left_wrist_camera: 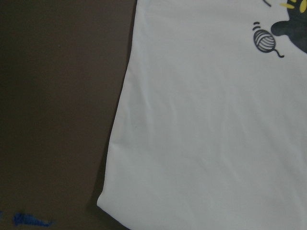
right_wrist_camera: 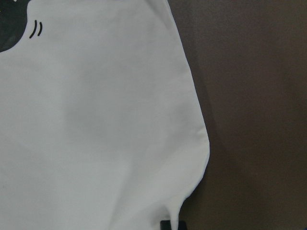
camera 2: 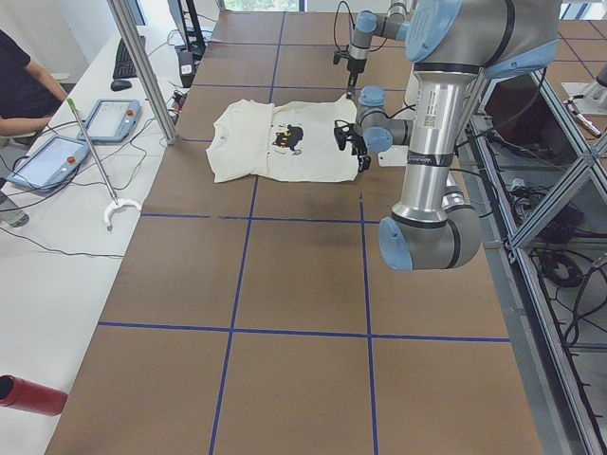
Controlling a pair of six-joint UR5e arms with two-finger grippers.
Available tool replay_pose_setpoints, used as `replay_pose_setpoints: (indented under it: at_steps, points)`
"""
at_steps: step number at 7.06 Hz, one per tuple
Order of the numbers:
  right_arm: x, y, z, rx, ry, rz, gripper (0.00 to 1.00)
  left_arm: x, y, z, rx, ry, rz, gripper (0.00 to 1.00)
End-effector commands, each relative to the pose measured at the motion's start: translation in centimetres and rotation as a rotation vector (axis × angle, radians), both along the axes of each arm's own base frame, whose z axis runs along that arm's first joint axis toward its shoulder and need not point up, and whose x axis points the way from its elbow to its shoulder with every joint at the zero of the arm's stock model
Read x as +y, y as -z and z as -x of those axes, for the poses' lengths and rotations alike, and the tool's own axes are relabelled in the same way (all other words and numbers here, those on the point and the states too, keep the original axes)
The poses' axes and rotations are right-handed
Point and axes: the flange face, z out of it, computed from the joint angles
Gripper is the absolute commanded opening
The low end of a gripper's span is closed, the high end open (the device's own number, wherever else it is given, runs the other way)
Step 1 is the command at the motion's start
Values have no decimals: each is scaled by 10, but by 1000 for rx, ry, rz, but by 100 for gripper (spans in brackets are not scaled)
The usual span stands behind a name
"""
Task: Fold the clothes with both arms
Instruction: 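Grasp the near hem corners with both grippers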
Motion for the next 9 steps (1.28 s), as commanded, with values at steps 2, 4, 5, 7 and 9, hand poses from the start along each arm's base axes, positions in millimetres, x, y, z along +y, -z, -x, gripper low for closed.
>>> replay_pose_setpoints:
  at_steps: [2,4,5,7,9]
  points:
    - [-3,-1,0,3,-6,-1,0,-8,-14,-8,-37,16,10,85]
    - [-4,-1,-1,2,-8,0,0,-14,-18,-27,-55,36,11,85]
    - [-4,-1,-1,2,-8,0,0,-18,-22,-40,-70,44,14,85]
    - [-6,-2,-1,4,-11,0,0,-19,-24,-41,-75,48,18,77]
    - [-7,-1,-2,2,-13,1,0,-19,-20,-38,-66,49,17,71]
